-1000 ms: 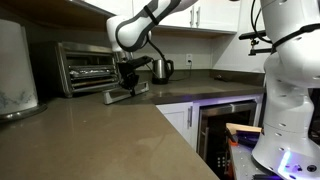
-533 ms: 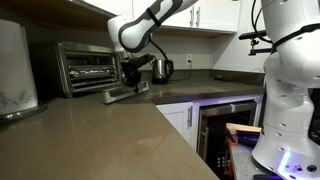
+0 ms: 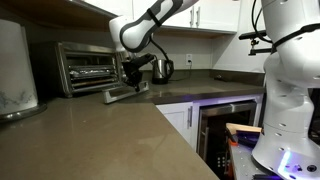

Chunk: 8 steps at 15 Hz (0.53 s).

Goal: Close the door of the microwave oven.

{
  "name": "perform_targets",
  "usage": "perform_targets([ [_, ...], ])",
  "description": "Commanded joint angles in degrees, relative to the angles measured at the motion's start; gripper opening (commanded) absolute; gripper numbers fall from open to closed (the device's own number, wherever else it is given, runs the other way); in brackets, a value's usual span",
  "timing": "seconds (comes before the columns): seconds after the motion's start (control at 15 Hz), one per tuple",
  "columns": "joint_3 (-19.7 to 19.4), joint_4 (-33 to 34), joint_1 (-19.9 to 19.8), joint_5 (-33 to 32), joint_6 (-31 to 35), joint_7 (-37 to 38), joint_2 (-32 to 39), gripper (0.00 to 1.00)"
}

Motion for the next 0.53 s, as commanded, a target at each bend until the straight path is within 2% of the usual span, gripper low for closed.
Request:
perform_targets([
  [0.0,-0.96,4.73,-1.05,-2.79,2.44,0.31,2.23,0.0],
  [0.47,-2.31,6.47,-1.57,-5.34,1.29,0.89,1.76,0.0],
])
